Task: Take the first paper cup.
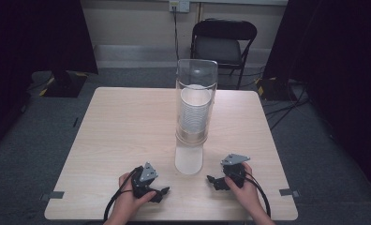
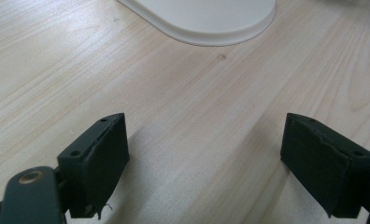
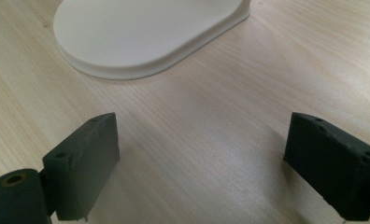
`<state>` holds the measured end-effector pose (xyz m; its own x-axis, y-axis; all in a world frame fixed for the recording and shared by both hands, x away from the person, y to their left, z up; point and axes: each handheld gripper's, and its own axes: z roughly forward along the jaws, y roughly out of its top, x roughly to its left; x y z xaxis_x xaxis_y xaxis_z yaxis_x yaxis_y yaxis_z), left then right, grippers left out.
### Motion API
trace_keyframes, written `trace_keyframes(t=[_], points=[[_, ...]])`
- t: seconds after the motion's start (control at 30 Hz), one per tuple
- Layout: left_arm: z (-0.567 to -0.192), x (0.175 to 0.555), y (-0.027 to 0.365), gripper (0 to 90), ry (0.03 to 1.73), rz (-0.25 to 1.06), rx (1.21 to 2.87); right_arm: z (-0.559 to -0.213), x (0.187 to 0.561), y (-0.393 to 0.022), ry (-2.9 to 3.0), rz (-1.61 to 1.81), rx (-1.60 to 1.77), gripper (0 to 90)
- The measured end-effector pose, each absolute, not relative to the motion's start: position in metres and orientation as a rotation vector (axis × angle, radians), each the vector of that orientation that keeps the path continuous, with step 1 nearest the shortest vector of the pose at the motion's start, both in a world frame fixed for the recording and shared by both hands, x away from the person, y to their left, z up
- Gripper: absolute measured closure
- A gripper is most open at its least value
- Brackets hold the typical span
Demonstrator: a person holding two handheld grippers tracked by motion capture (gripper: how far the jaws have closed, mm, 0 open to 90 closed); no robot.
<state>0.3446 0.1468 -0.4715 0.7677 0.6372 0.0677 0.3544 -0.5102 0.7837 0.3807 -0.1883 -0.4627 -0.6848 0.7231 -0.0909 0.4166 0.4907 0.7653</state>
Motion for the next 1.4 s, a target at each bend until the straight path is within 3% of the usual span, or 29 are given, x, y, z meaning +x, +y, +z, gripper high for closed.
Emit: trace_keyframes(t=[0.57,0.63,0.93,1.4], points=[[-0.471,0.344,0.147,14.7,0.739,0.447,2.155,-0.462,0.377,-0.187,2.301,1.018,0.998,9.7],[-0.471,0.345,0.147,14.7,0.738,0.448,2.153,-0.46,0.376,-0.188,2.319,1.016,0.981,14.6],[-0.471,0.345,0.147,14.7,0.738,0.447,2.154,-0.453,0.375,-0.19,2.344,1.058,0.943,17.4],[-0.471,0.345,0.147,14.7,0.737,0.448,2.156,-0.428,0.379,-0.154,2.328,1.228,0.864,17.3]])
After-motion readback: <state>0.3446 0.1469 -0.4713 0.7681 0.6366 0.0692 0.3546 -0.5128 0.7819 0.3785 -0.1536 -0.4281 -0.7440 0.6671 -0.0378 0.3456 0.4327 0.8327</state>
